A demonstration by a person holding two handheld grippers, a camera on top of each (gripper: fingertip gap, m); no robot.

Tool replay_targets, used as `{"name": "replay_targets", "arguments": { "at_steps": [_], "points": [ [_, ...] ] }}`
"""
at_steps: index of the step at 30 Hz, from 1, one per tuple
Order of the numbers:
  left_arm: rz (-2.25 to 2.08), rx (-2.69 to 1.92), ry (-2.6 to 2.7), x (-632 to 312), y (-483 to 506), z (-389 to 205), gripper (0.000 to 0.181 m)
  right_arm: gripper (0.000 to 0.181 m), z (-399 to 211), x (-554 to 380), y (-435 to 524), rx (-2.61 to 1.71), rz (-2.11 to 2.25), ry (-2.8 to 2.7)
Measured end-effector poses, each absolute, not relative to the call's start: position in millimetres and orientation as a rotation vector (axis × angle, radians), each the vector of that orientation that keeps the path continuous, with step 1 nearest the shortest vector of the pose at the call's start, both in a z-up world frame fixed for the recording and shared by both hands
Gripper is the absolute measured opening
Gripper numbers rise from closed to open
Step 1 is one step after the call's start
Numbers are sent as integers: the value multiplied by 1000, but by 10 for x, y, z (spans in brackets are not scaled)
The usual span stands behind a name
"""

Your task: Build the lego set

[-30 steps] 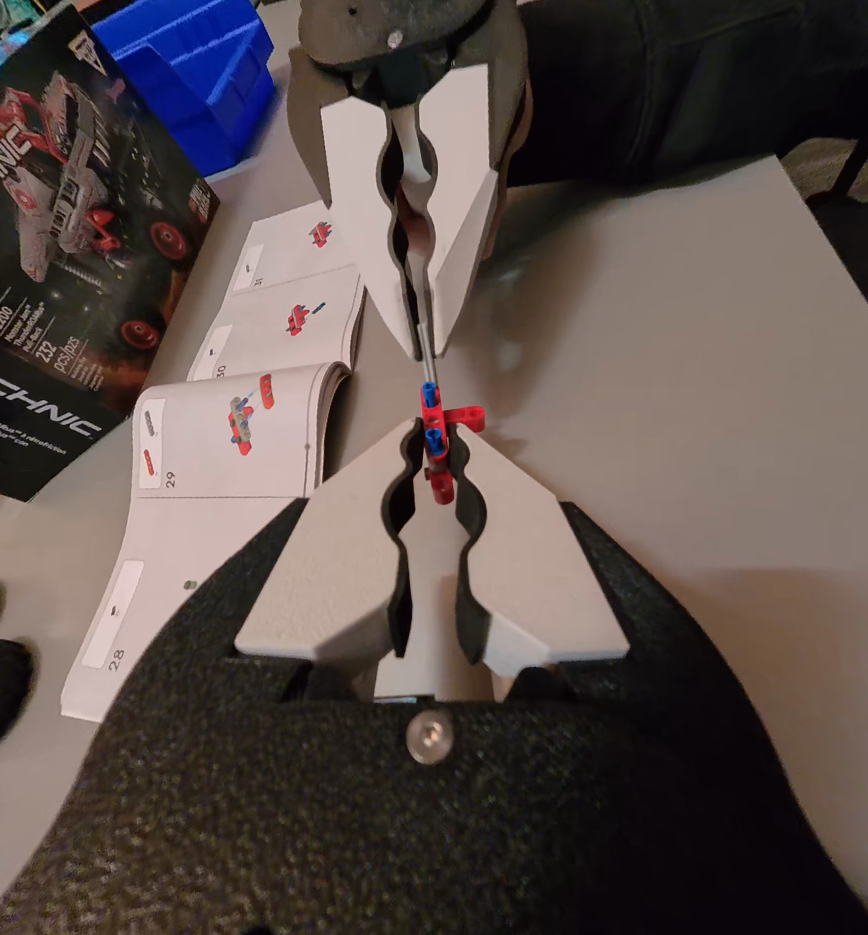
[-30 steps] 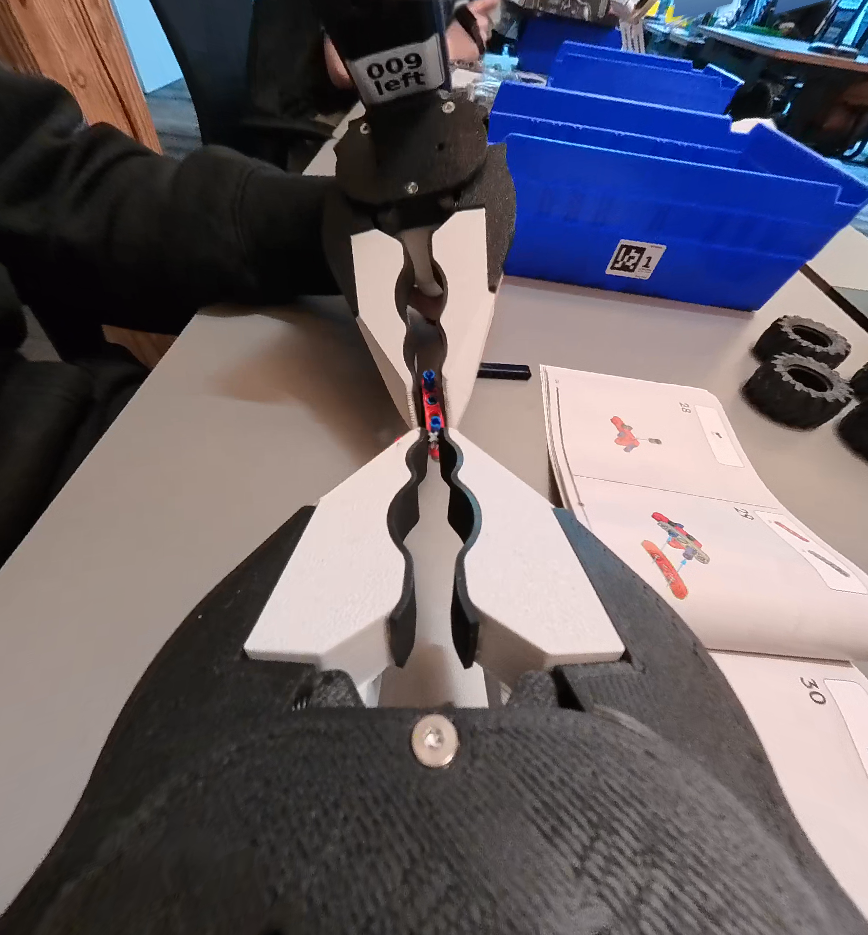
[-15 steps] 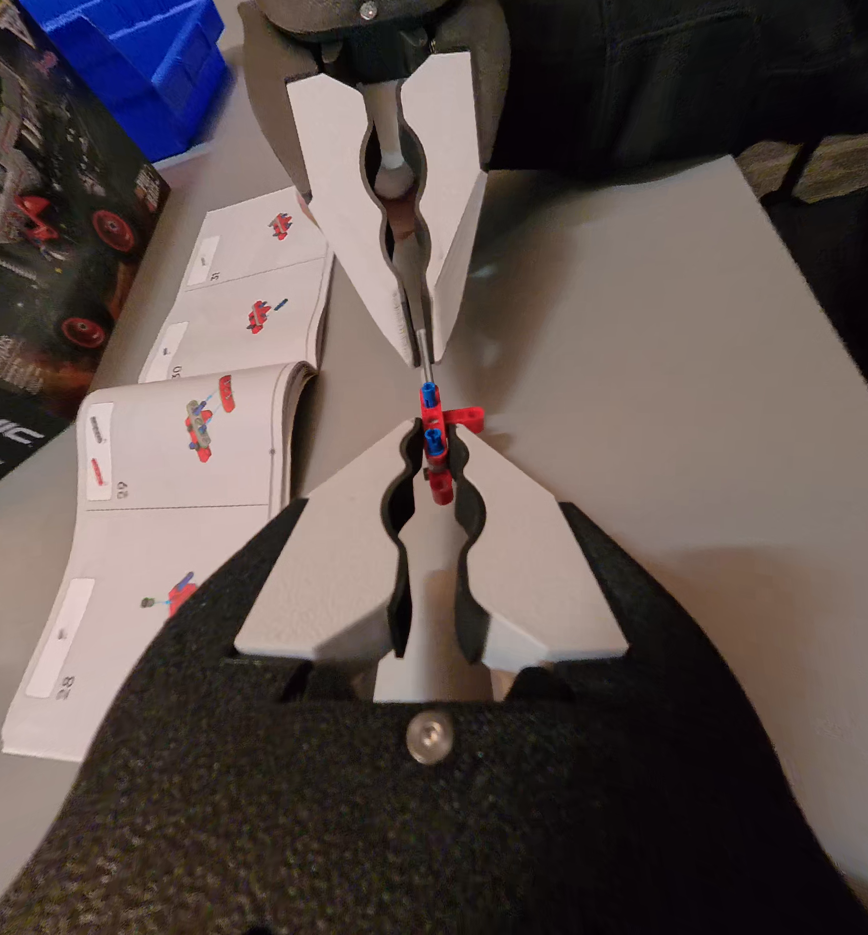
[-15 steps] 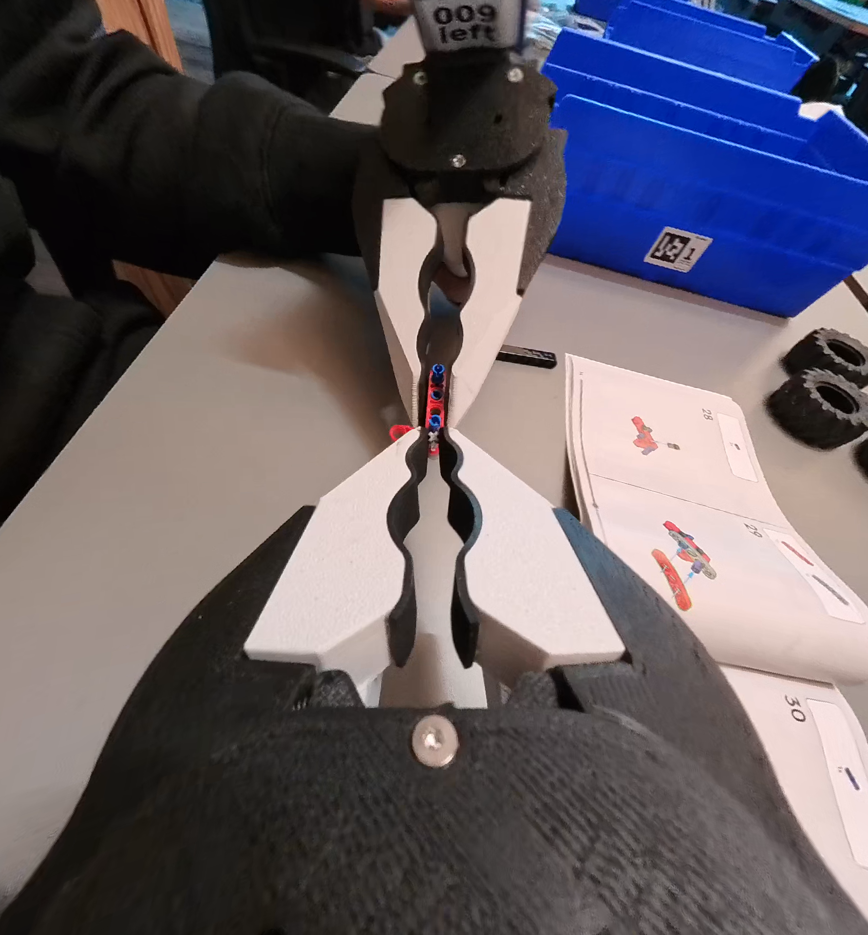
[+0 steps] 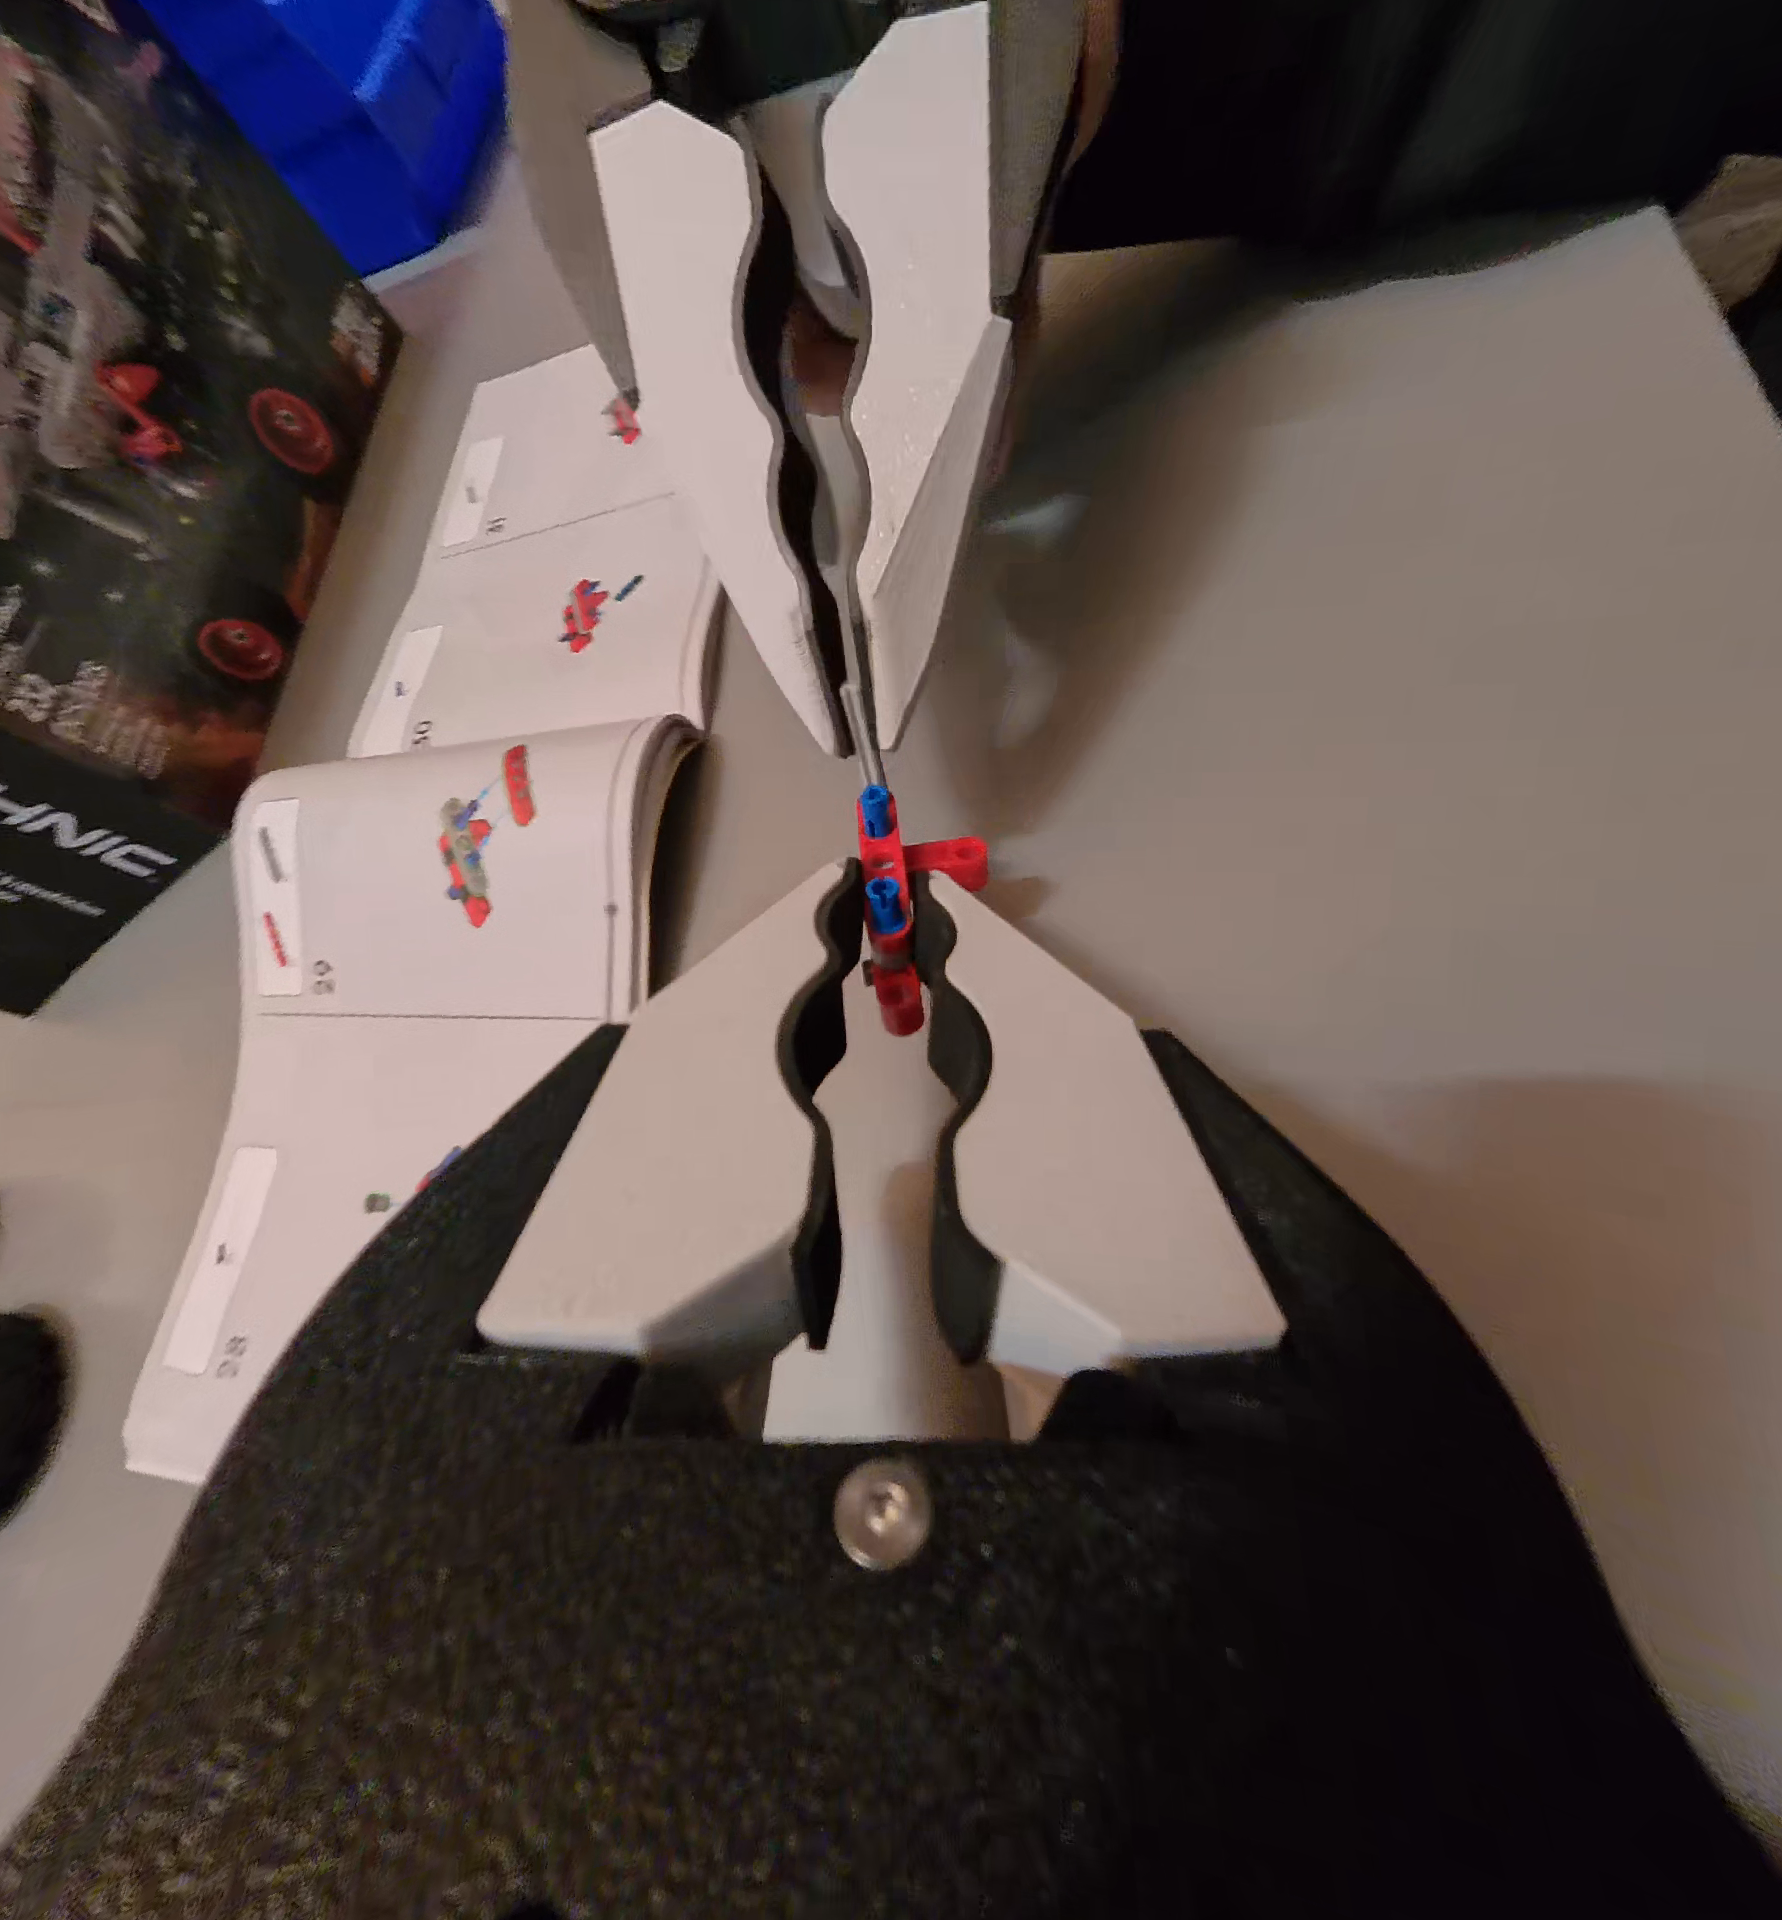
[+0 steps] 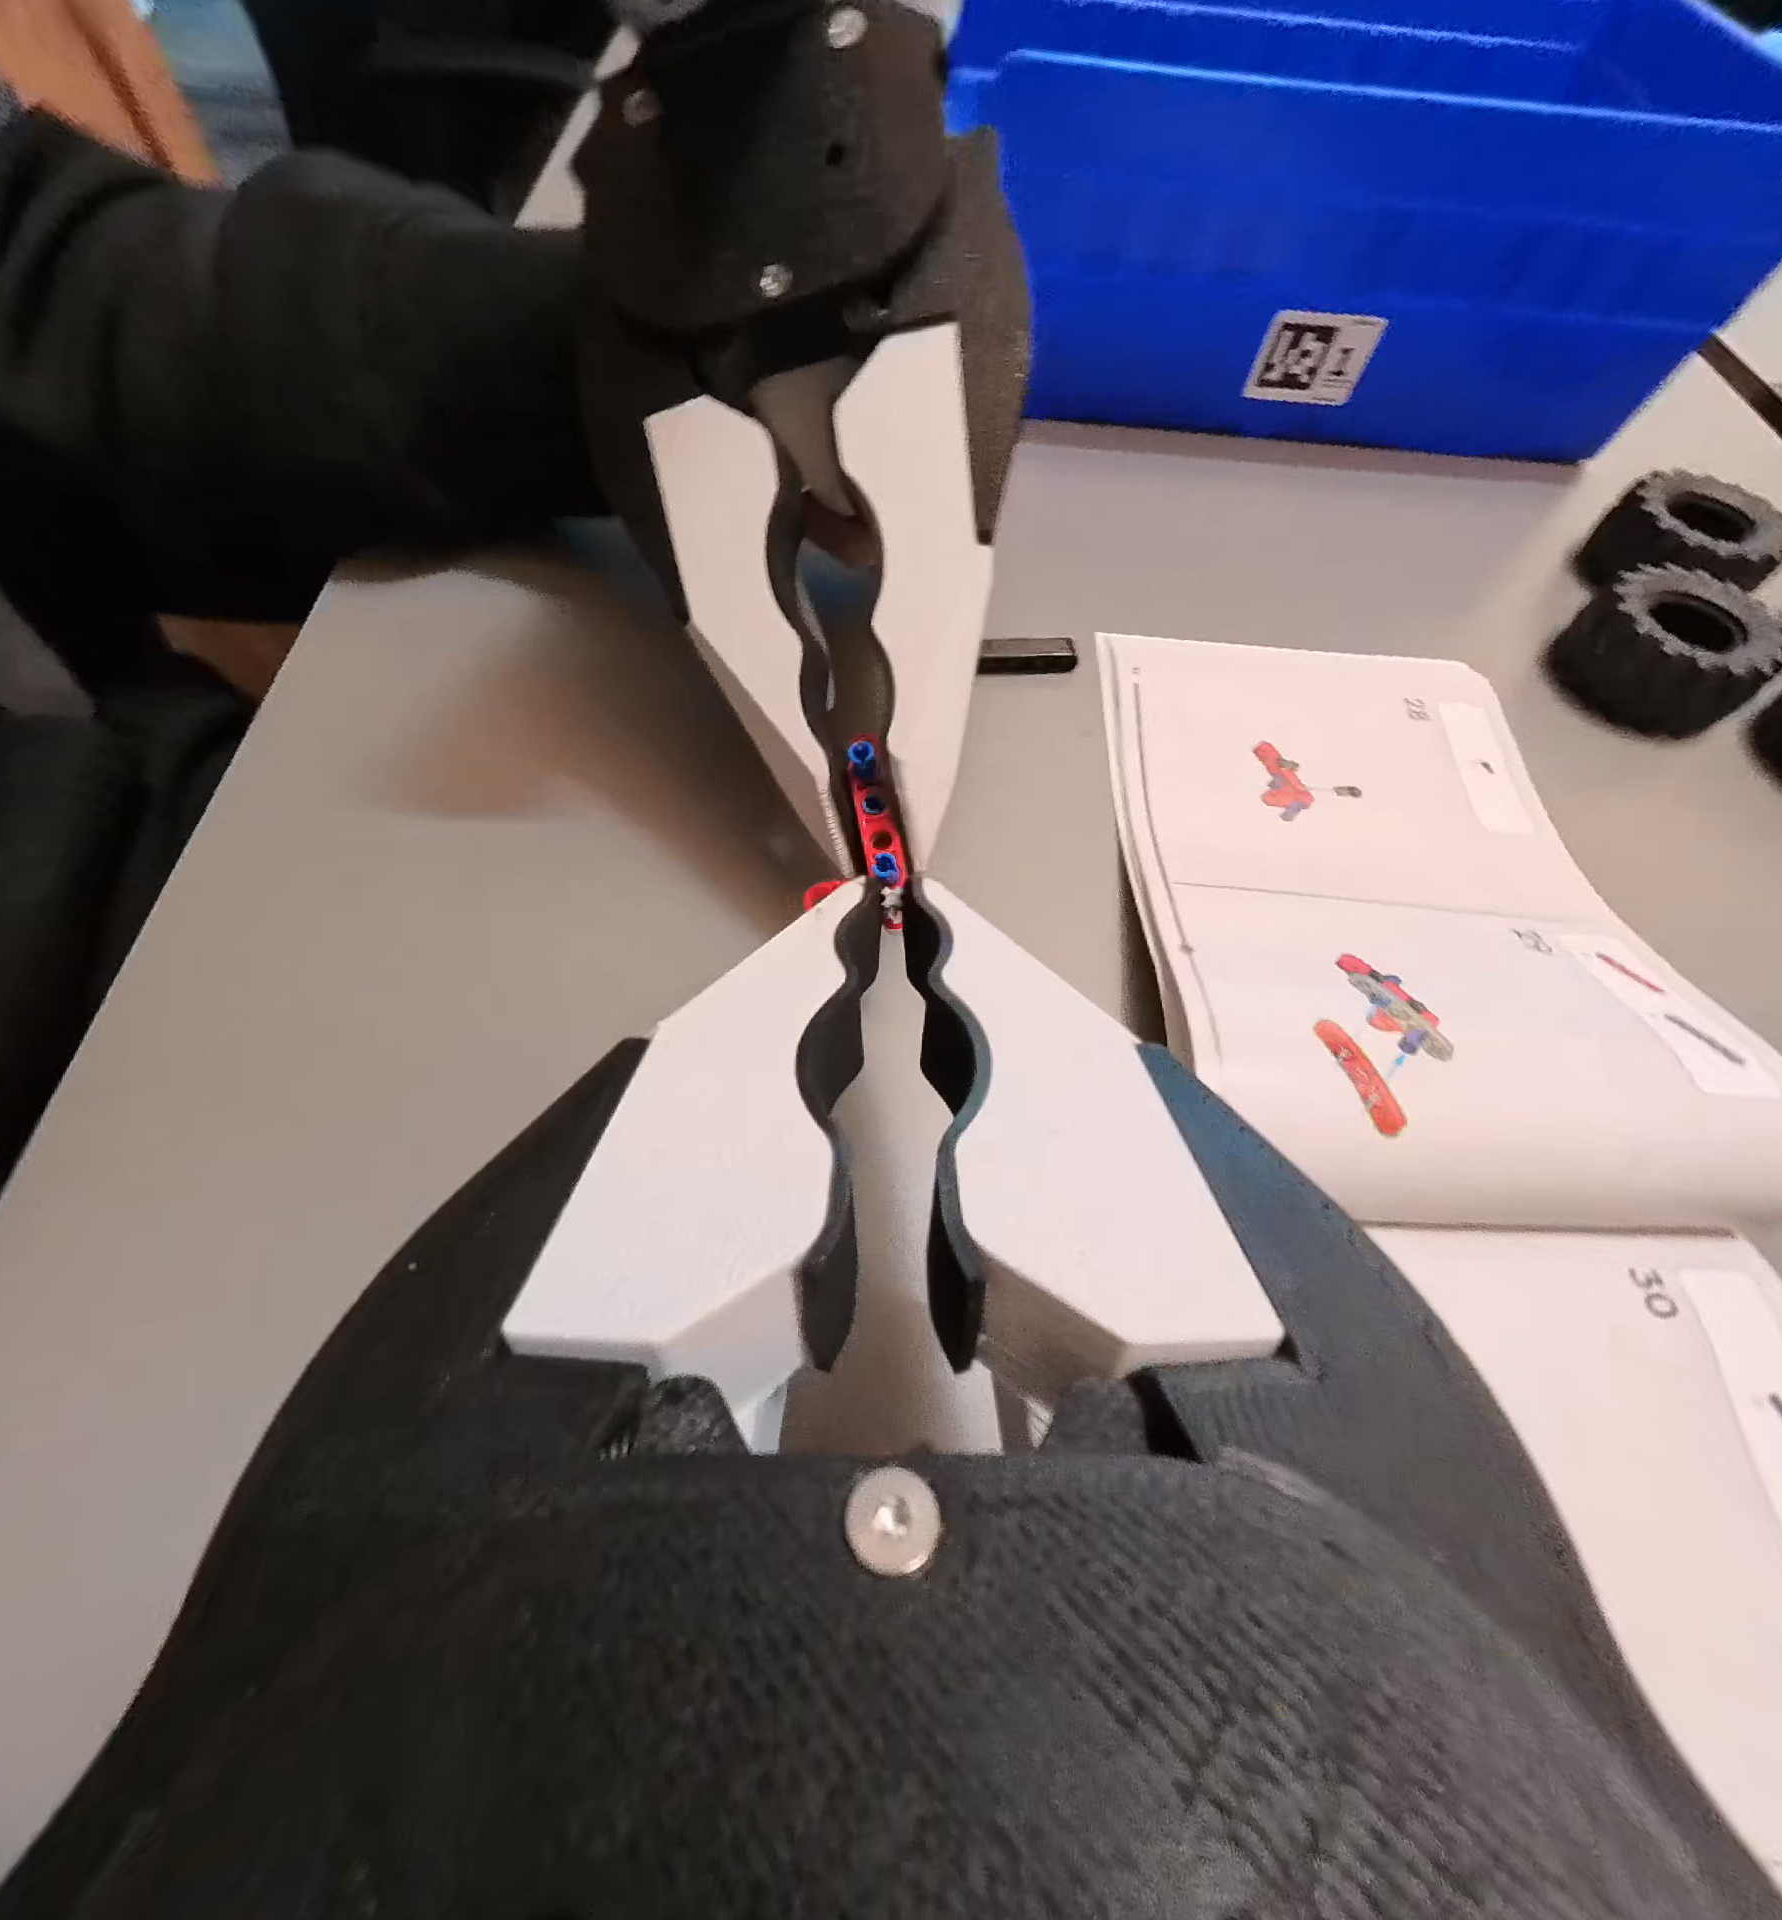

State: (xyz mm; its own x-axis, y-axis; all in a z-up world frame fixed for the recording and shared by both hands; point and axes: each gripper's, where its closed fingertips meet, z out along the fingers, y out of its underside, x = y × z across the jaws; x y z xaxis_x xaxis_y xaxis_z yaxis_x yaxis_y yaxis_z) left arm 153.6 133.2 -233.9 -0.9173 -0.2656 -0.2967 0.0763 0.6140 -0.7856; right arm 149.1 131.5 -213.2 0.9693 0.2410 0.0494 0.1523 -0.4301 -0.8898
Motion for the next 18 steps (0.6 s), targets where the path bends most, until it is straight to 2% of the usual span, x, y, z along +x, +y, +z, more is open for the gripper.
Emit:
{"name": "replay_targets", "arguments": {
  "at_steps": [6, 18],
  "points": [
    [-1077, -171, 2263, 1745, 1397, -2217, 6, 2, -2010, 1672, 1382, -1966, -54, -143],
    [-631, -38, 1668, 1913, 1551, -1510, 6, 2, -1375, 1601, 1551, -1628, -718, -289]
  ]
}}
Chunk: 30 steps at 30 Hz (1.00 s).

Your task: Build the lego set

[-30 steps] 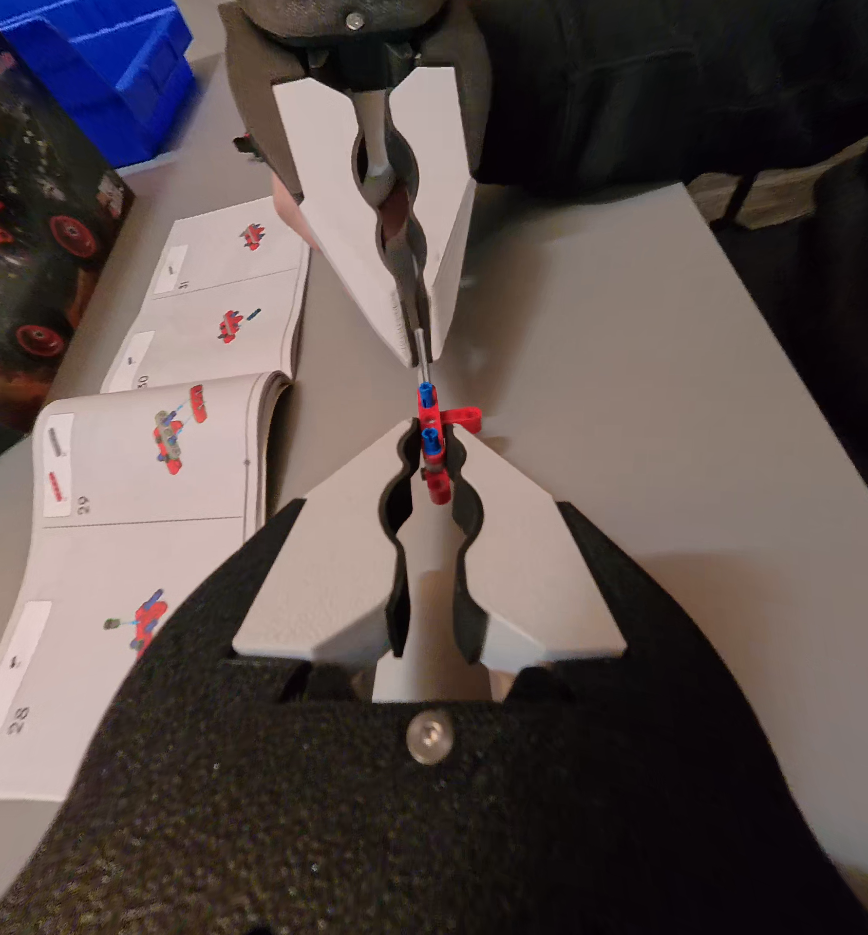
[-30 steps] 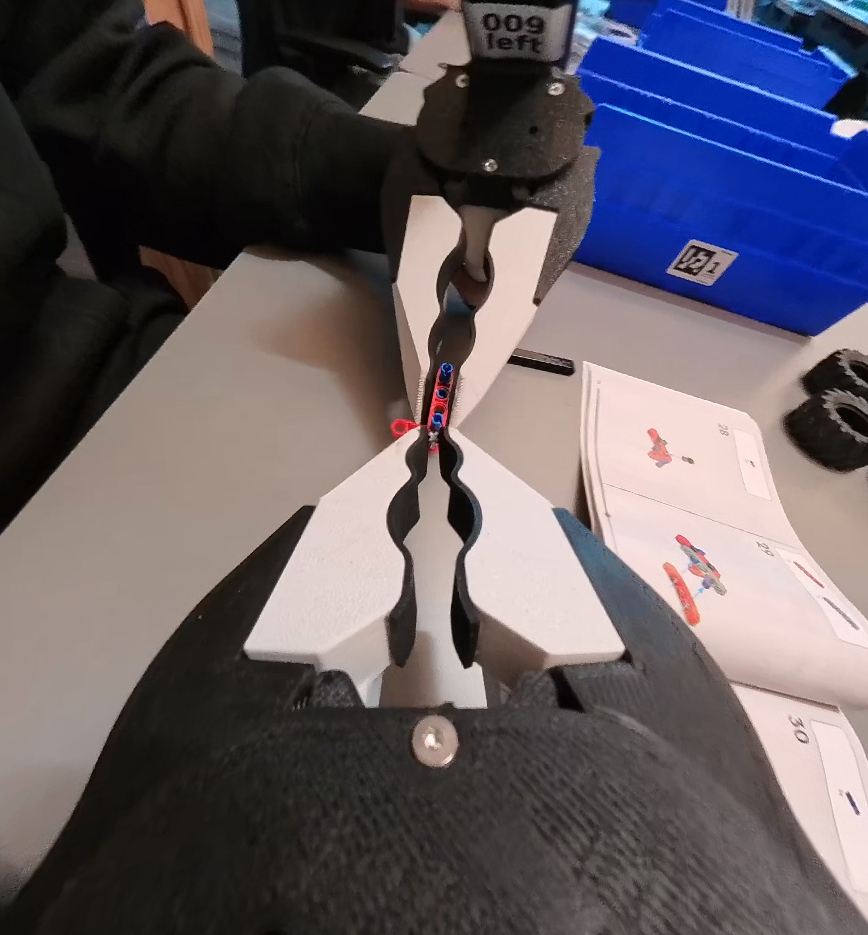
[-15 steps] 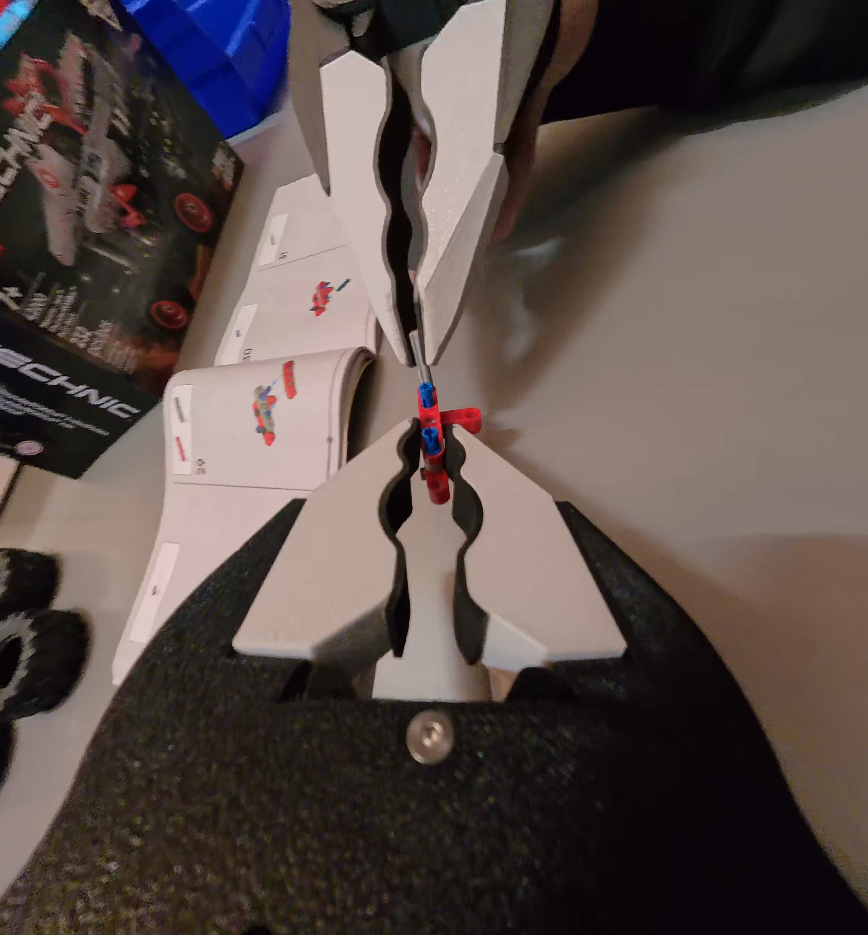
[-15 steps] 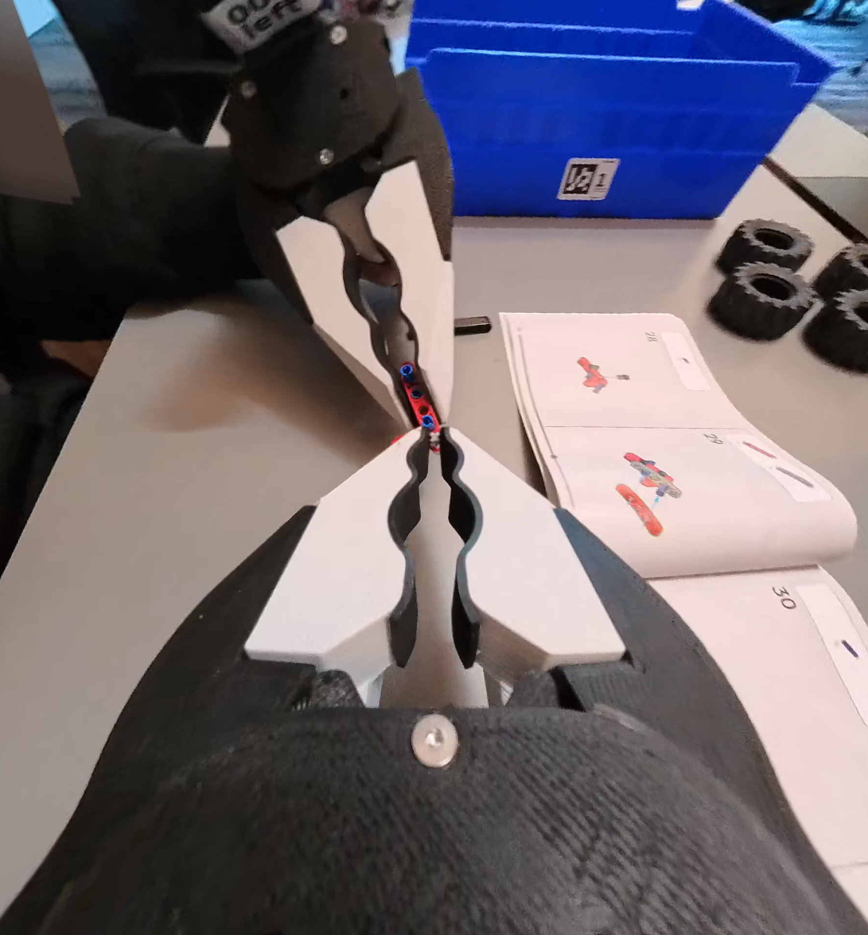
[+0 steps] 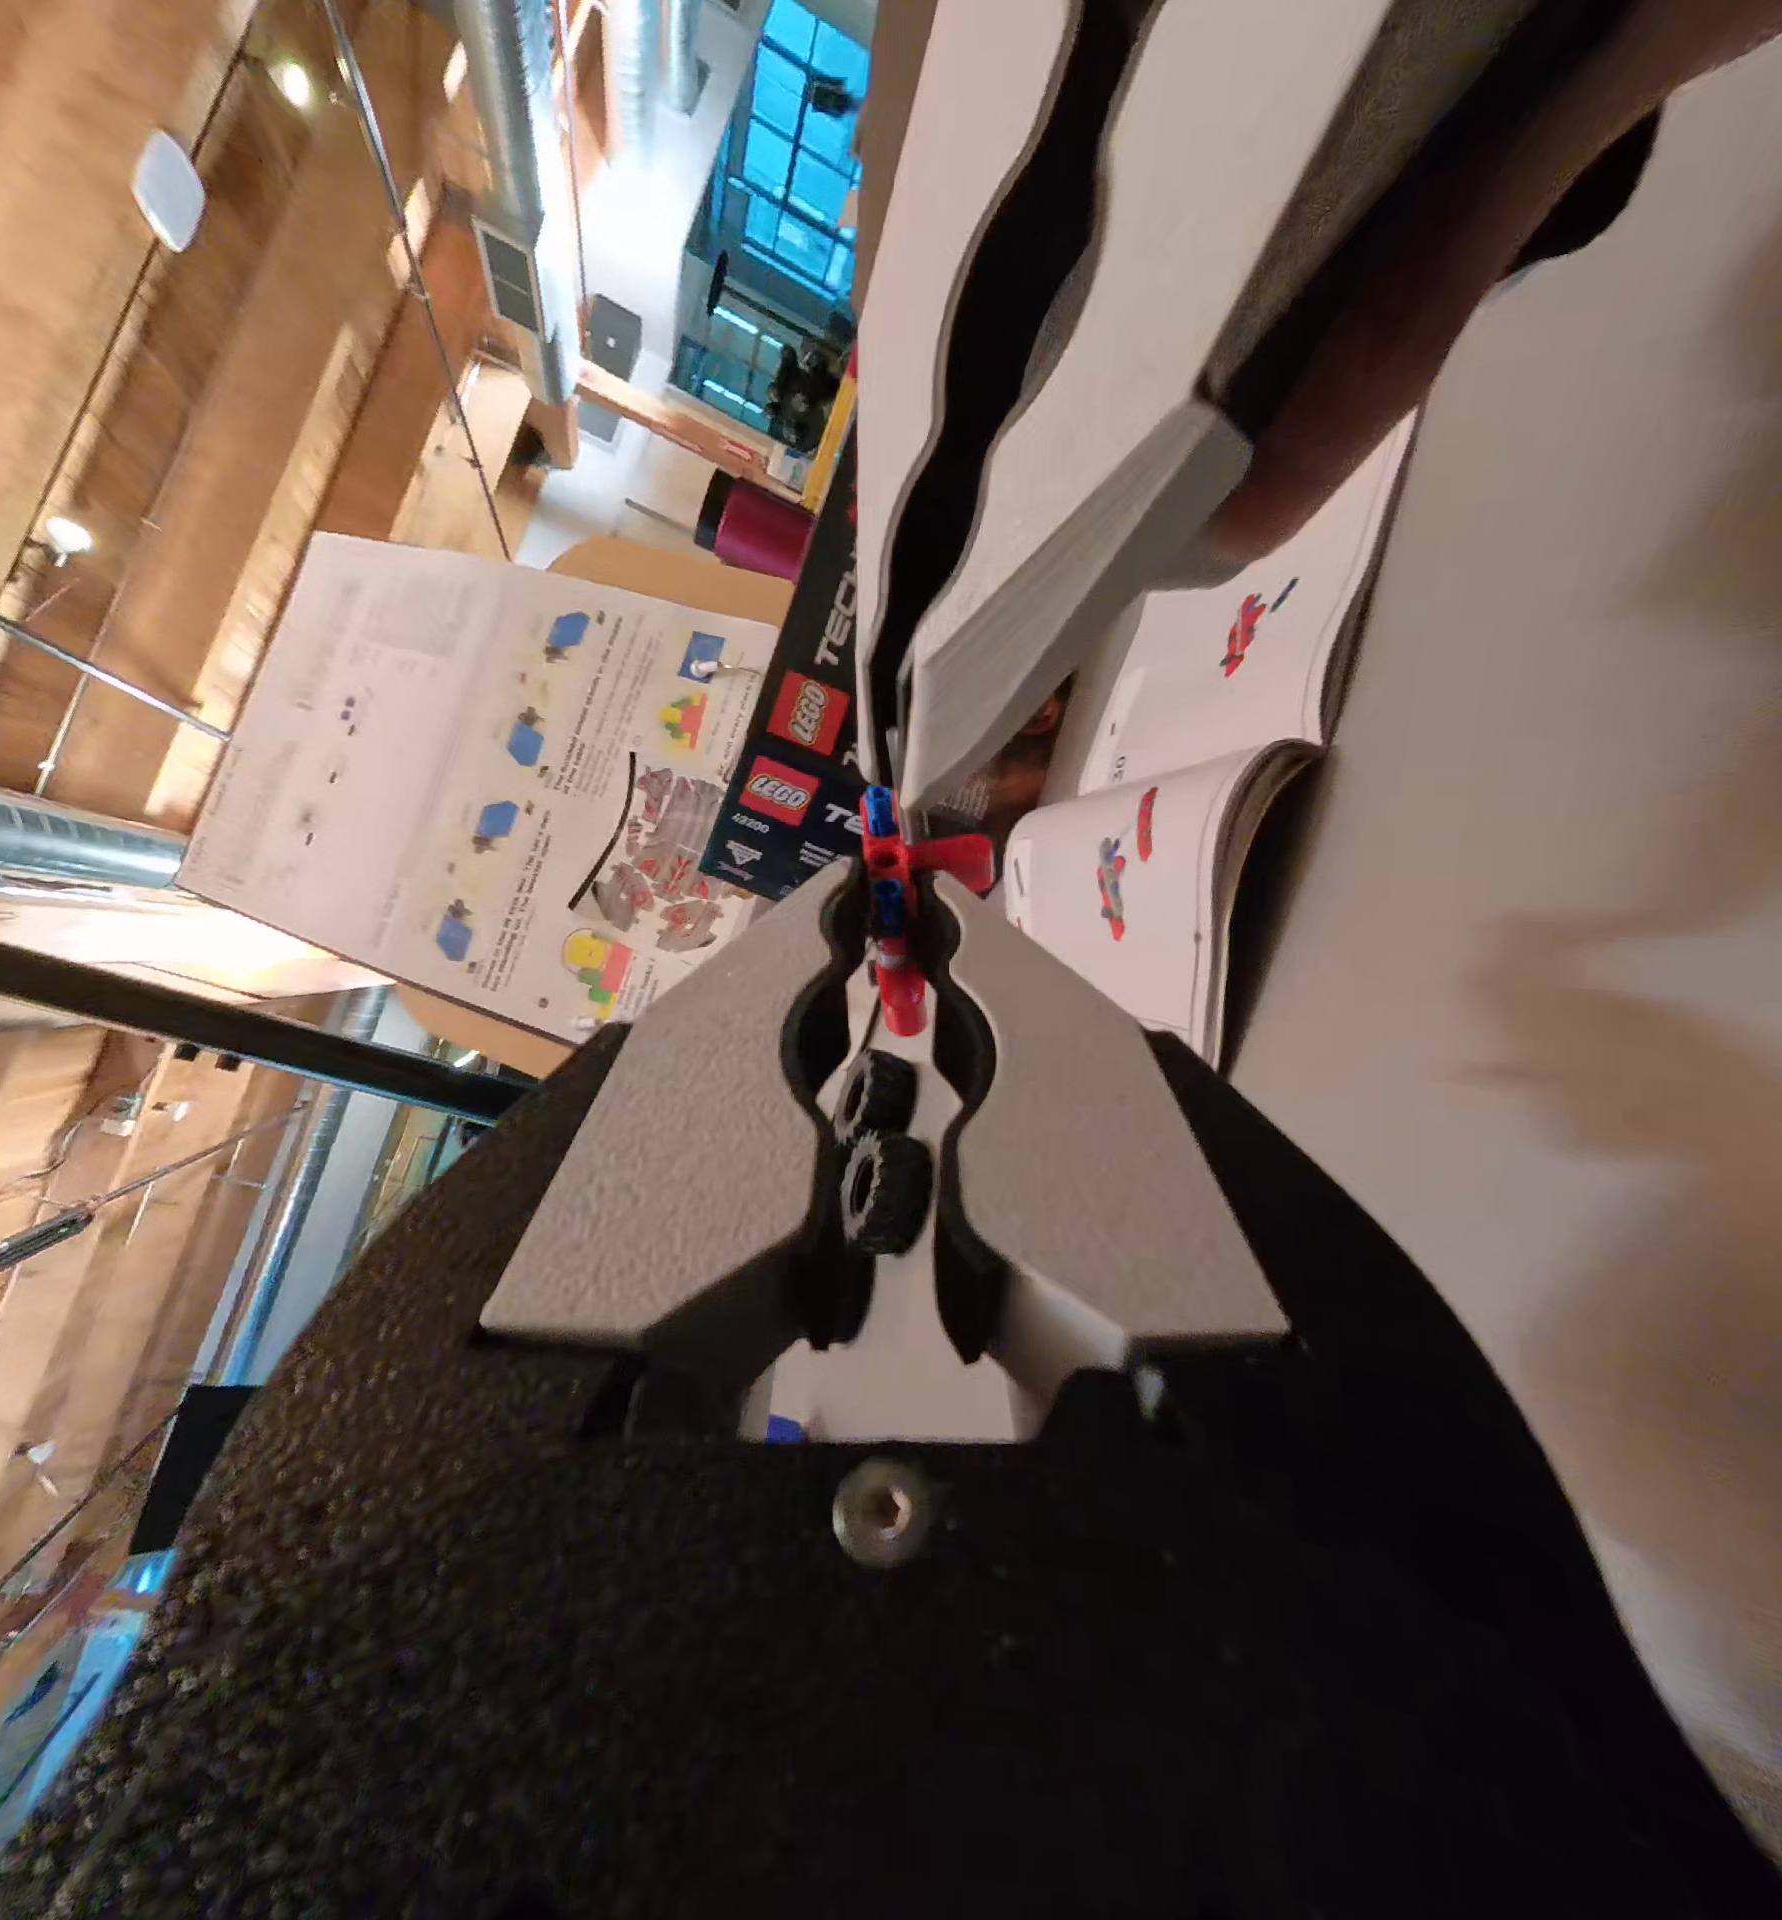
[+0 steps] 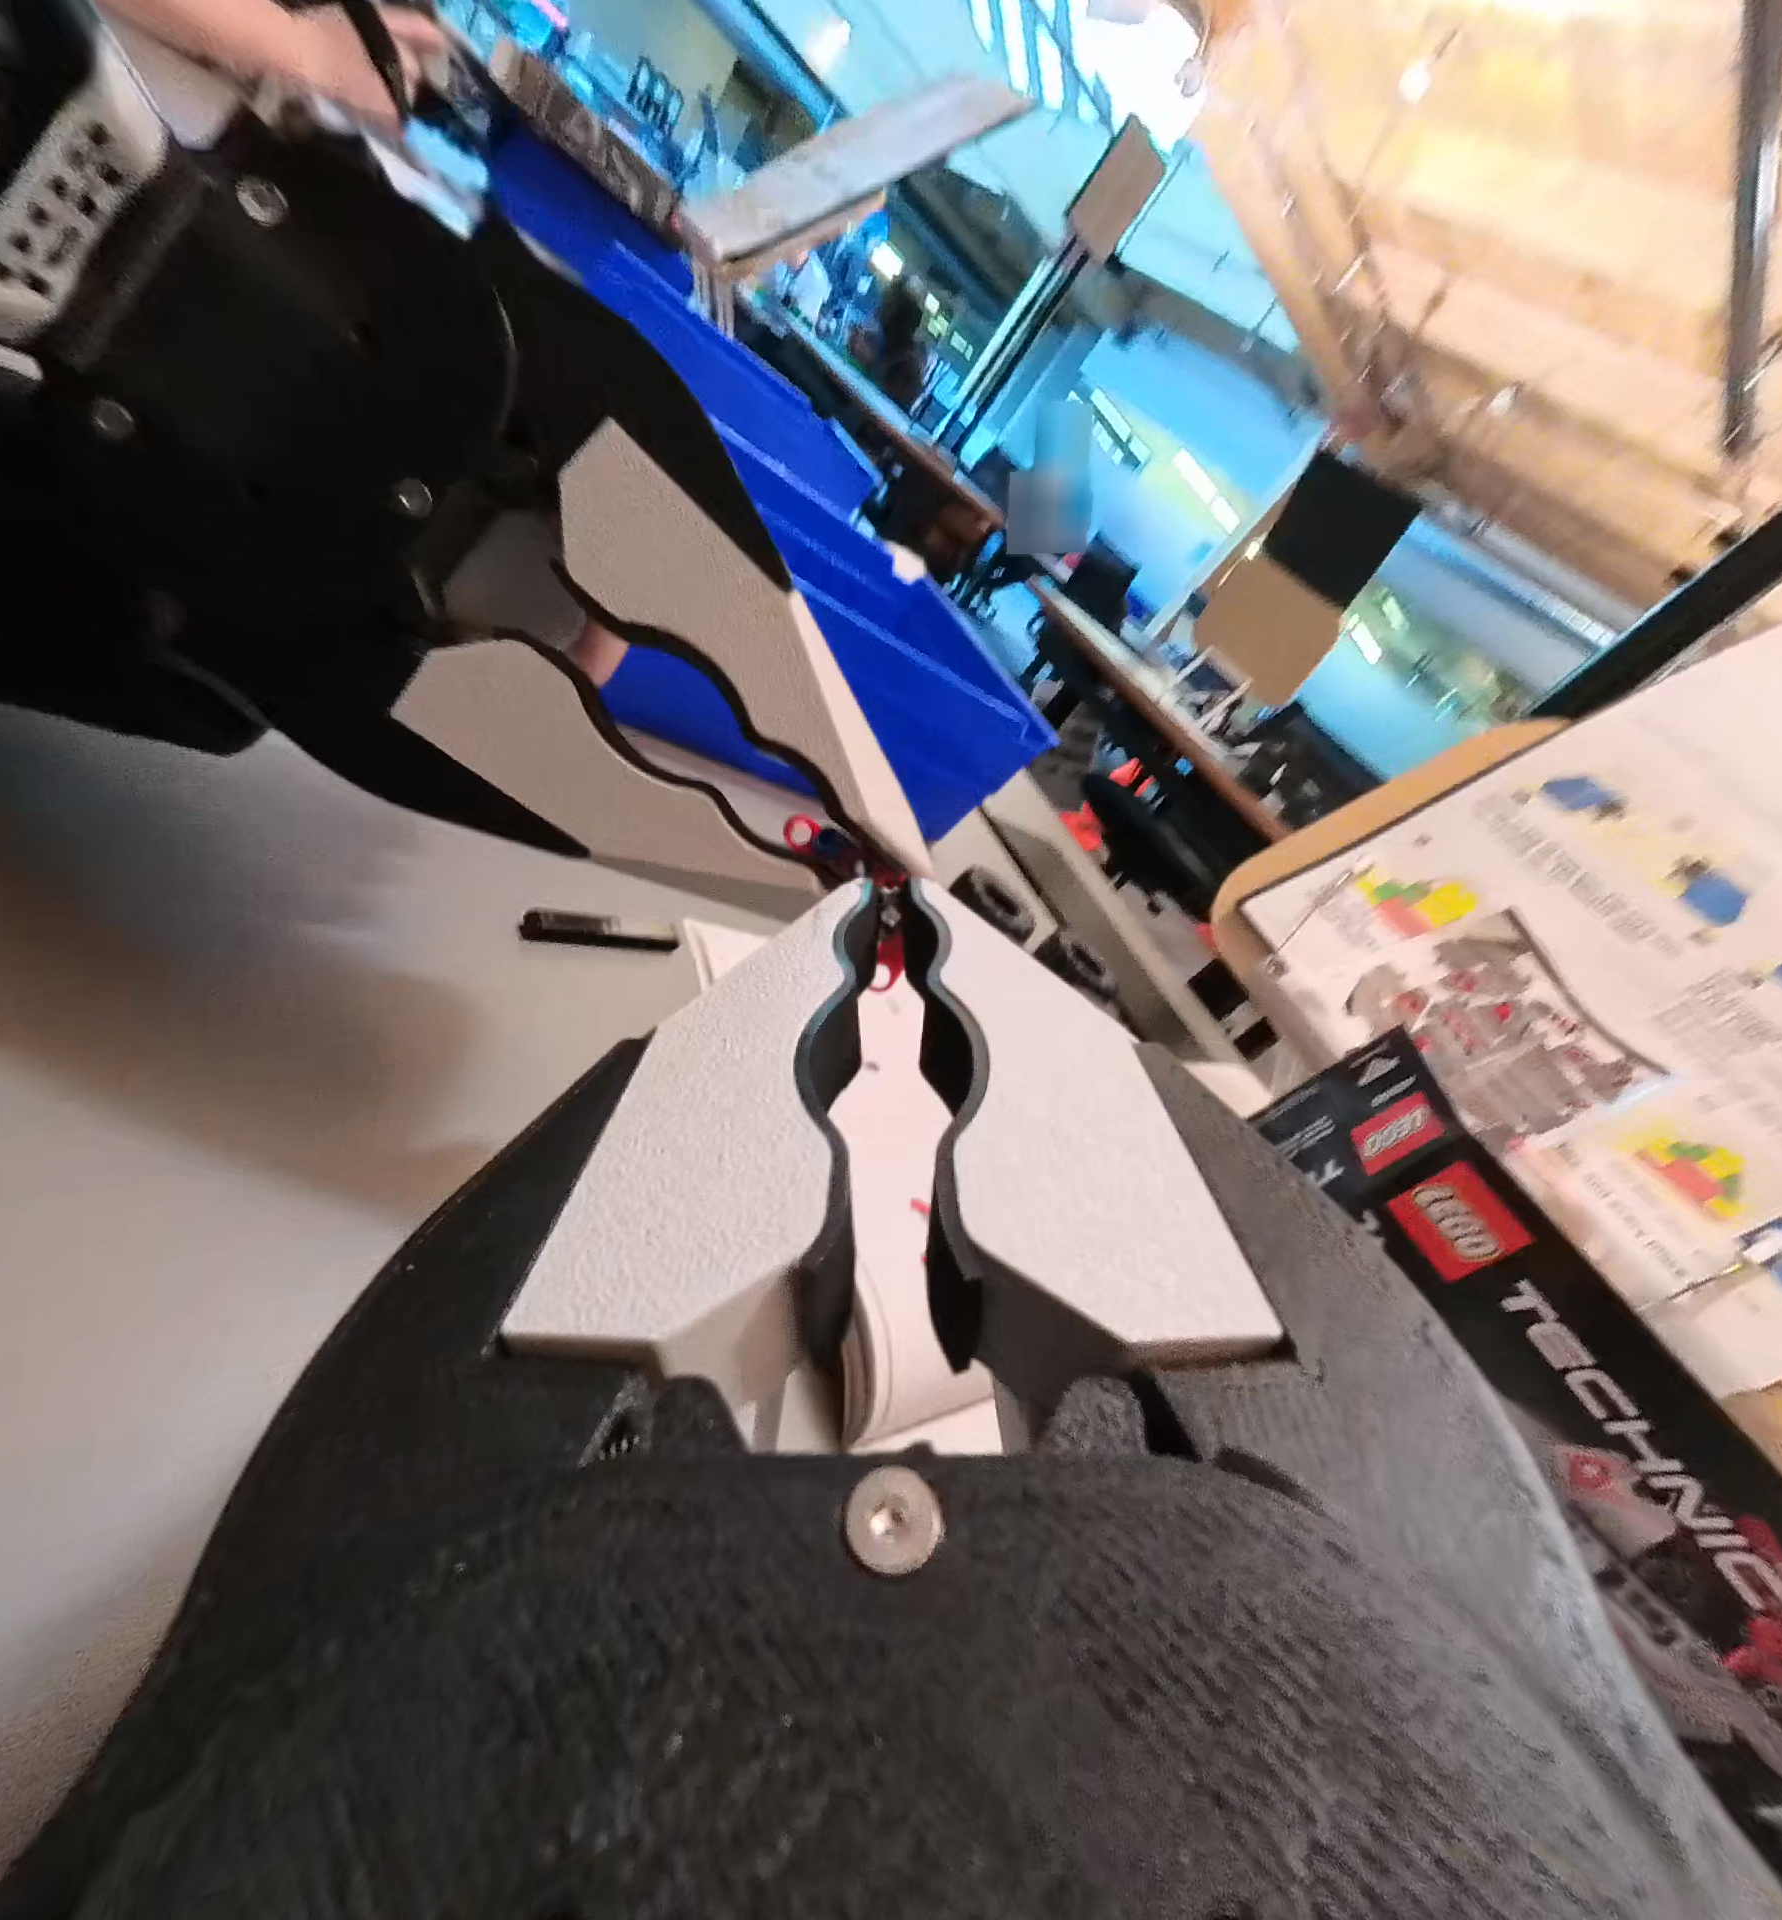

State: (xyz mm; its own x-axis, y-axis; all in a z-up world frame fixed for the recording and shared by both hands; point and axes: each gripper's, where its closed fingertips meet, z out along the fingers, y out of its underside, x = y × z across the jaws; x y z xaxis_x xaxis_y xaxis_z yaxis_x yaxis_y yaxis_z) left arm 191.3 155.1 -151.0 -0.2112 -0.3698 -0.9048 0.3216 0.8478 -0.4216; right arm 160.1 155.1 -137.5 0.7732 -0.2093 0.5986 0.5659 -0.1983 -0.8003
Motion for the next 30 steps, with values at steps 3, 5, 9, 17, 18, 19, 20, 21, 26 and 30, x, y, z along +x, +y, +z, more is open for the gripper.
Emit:
{"name": "replay_targets", "arguments": {
  "at_steps": [3, 5, 9, 17, 18, 19, 20, 21, 26, 30],
  "points": [
    [-596, -33, 1634, 1919, 1580, -1477, 5, 2, -1211, 1549, 1513, -1532, -702, -270],
    [-601, -35, 1608, 1901, 1575, -1417, 5, 2, -1143, 1594, 1459, -1496, -709, -236],
    [-630, -6, 1565, 1819, 1474, -1282, 5, 1, -1072, 1626, 1394, -1444, -702, -202],
    [-562, 8, 1530, 1791, 1428, -1174, 5, 1, -1000, 1581, 1377, -1392, -661, -193],
    [-554, 9, 1527, 1792, 1422, -1171, 5, 2, -1004, 1588, 1378, -1394, -663, -189],
    [-544, 13, 1524, 1791, 1415, -1168, 5, 2, -1011, 1598, 1380, -1399, -668, -189],
    [-534, 17, 1524, 1791, 1408, -1169, 5, 1, -1007, 1598, 1377, -1395, -668, -187],
    [-528, 18, 1523, 1791, 1401, -1168, 5, 1, -1005, 1591, 1378, -1392, -658, -188],
    [-482, 20, 1503, 1797, 1392, -1152, 5, 1, -993, 1595, 1379, -1386, -630, -160],
    [-492, -3, 1506, 1803, 1391, -1138, 5, 2, -972, 1602, 1389, -1373, -576, -109]
  ]
}}
